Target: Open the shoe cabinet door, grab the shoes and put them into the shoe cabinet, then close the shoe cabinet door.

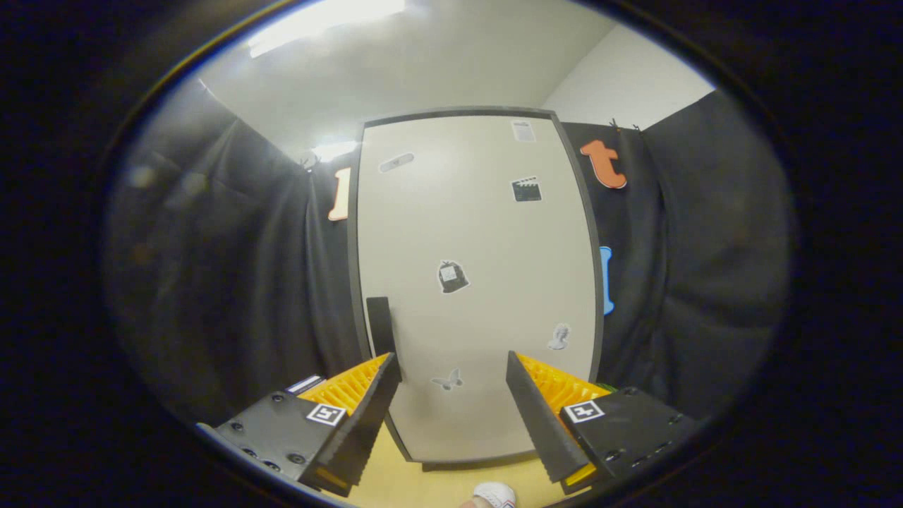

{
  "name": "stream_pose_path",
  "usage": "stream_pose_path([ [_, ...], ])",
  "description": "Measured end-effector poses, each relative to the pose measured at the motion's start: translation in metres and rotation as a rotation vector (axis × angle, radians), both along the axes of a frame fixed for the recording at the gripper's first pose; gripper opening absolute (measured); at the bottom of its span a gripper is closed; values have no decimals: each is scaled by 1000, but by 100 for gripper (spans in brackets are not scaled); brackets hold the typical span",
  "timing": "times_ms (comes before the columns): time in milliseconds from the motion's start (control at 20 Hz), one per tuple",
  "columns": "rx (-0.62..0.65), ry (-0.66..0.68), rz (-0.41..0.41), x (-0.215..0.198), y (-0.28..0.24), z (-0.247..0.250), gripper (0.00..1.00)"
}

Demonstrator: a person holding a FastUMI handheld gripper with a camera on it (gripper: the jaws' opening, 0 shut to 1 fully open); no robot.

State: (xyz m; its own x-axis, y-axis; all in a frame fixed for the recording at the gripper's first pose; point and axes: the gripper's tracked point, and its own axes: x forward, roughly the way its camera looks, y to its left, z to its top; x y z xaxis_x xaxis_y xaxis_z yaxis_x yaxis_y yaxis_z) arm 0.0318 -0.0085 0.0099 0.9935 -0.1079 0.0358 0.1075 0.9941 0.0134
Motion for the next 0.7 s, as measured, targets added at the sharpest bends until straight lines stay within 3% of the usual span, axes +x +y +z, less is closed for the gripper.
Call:
stream_pose_path([
  [350,-23,35,38,30,34,-9,96],
  [700,12,52,56,105,82,-23,96],
])
